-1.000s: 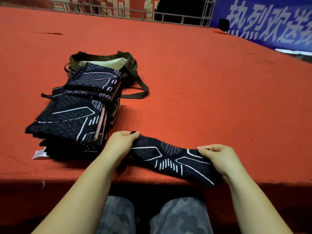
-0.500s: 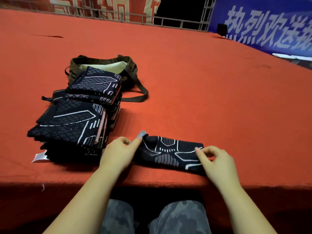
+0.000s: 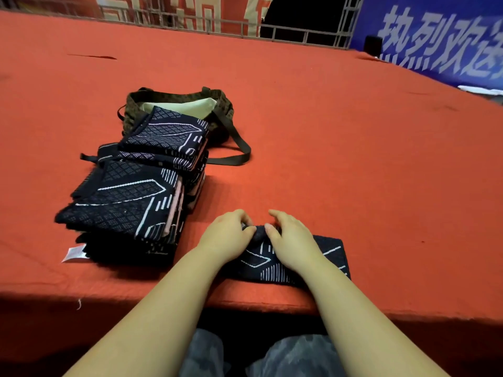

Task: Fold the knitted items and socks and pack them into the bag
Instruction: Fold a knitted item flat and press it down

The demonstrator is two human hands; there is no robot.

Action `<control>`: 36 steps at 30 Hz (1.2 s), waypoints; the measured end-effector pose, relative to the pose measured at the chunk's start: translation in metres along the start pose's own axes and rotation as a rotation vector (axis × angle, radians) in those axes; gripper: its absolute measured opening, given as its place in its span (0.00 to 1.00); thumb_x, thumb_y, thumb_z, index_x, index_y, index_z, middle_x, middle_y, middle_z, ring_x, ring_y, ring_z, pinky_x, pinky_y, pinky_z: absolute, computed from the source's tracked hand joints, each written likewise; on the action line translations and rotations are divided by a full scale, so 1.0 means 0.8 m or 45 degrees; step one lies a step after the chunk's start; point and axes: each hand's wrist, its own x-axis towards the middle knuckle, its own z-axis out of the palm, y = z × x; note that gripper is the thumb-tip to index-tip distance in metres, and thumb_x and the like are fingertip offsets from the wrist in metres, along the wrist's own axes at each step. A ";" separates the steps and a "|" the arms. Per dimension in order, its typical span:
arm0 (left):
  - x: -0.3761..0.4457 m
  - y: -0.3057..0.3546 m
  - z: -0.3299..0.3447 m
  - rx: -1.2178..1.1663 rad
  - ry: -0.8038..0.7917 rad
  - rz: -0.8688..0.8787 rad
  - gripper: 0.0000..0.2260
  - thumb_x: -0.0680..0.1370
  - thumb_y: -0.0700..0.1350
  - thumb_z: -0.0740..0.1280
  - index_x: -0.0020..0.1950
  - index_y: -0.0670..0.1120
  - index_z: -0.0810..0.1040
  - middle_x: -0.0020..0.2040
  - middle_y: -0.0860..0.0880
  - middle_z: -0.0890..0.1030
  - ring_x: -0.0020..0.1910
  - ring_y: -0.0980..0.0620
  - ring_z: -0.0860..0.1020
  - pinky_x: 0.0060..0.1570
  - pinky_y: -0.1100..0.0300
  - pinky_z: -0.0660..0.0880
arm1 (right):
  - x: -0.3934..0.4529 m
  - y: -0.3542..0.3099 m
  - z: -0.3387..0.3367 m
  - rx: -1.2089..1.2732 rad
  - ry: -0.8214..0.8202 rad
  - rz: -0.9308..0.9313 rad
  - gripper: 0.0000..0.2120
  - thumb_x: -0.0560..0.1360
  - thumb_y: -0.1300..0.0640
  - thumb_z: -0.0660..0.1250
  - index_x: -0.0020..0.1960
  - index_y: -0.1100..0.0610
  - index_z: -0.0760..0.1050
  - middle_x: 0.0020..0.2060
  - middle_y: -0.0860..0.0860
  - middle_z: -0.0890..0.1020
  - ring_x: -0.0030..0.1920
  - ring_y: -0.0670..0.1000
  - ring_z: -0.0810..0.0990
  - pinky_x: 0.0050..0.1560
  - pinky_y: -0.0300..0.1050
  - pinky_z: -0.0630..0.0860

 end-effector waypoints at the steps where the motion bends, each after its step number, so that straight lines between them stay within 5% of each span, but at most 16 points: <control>1: -0.003 -0.004 0.001 -0.064 0.038 0.035 0.02 0.76 0.49 0.66 0.47 0.52 0.74 0.51 0.51 0.79 0.53 0.50 0.76 0.50 0.60 0.68 | 0.005 -0.001 0.004 -0.066 -0.040 0.004 0.20 0.81 0.48 0.55 0.71 0.51 0.66 0.67 0.52 0.72 0.68 0.54 0.67 0.71 0.52 0.57; 5: -0.019 -0.011 0.003 -0.369 0.203 0.075 0.01 0.76 0.46 0.66 0.45 0.52 0.75 0.46 0.56 0.78 0.48 0.57 0.75 0.46 0.66 0.64 | 0.003 -0.001 0.012 -0.172 0.034 -0.078 0.15 0.81 0.47 0.55 0.59 0.51 0.75 0.55 0.50 0.78 0.60 0.54 0.70 0.70 0.52 0.55; 11: -0.039 0.002 -0.007 -0.629 0.339 0.079 0.05 0.74 0.42 0.69 0.40 0.51 0.76 0.34 0.58 0.76 0.29 0.66 0.71 0.33 0.71 0.65 | -0.008 0.013 0.010 -0.065 0.208 -0.120 0.11 0.81 0.50 0.56 0.52 0.53 0.75 0.46 0.49 0.78 0.51 0.53 0.71 0.65 0.50 0.60; 17: -0.049 0.005 -0.027 -0.611 0.455 0.048 0.08 0.69 0.39 0.68 0.39 0.52 0.75 0.35 0.56 0.76 0.32 0.61 0.72 0.35 0.73 0.67 | -0.009 0.019 0.012 0.067 0.285 -0.103 0.10 0.80 0.52 0.57 0.51 0.55 0.75 0.44 0.48 0.77 0.50 0.52 0.72 0.59 0.46 0.62; 21: -0.052 -0.001 -0.031 -0.621 0.524 -0.013 0.10 0.71 0.37 0.66 0.38 0.53 0.75 0.34 0.54 0.77 0.32 0.55 0.74 0.39 0.62 0.72 | -0.008 0.021 0.013 0.042 0.274 -0.052 0.10 0.81 0.52 0.57 0.52 0.56 0.75 0.45 0.50 0.77 0.51 0.54 0.72 0.59 0.47 0.63; 26: -0.052 0.001 -0.041 -0.356 0.583 0.124 0.10 0.75 0.36 0.64 0.49 0.50 0.78 0.48 0.53 0.79 0.47 0.55 0.76 0.53 0.63 0.70 | -0.011 0.014 0.014 0.070 0.318 -0.039 0.09 0.80 0.53 0.59 0.55 0.54 0.75 0.51 0.49 0.77 0.56 0.53 0.72 0.64 0.49 0.62; 31: -0.047 0.012 -0.006 0.024 0.410 0.565 0.19 0.72 0.41 0.55 0.56 0.45 0.80 0.57 0.46 0.81 0.58 0.46 0.78 0.60 0.49 0.73 | -0.034 -0.005 0.020 -0.076 0.263 -0.093 0.20 0.79 0.56 0.59 0.70 0.54 0.66 0.69 0.50 0.68 0.72 0.51 0.62 0.75 0.51 0.48; 36: -0.037 -0.007 0.030 0.568 -0.158 0.308 0.24 0.83 0.53 0.49 0.78 0.49 0.53 0.78 0.50 0.52 0.77 0.51 0.49 0.74 0.53 0.45 | -0.064 0.023 0.019 -0.326 -0.082 0.111 0.27 0.81 0.43 0.49 0.77 0.48 0.49 0.77 0.48 0.48 0.77 0.49 0.44 0.75 0.50 0.42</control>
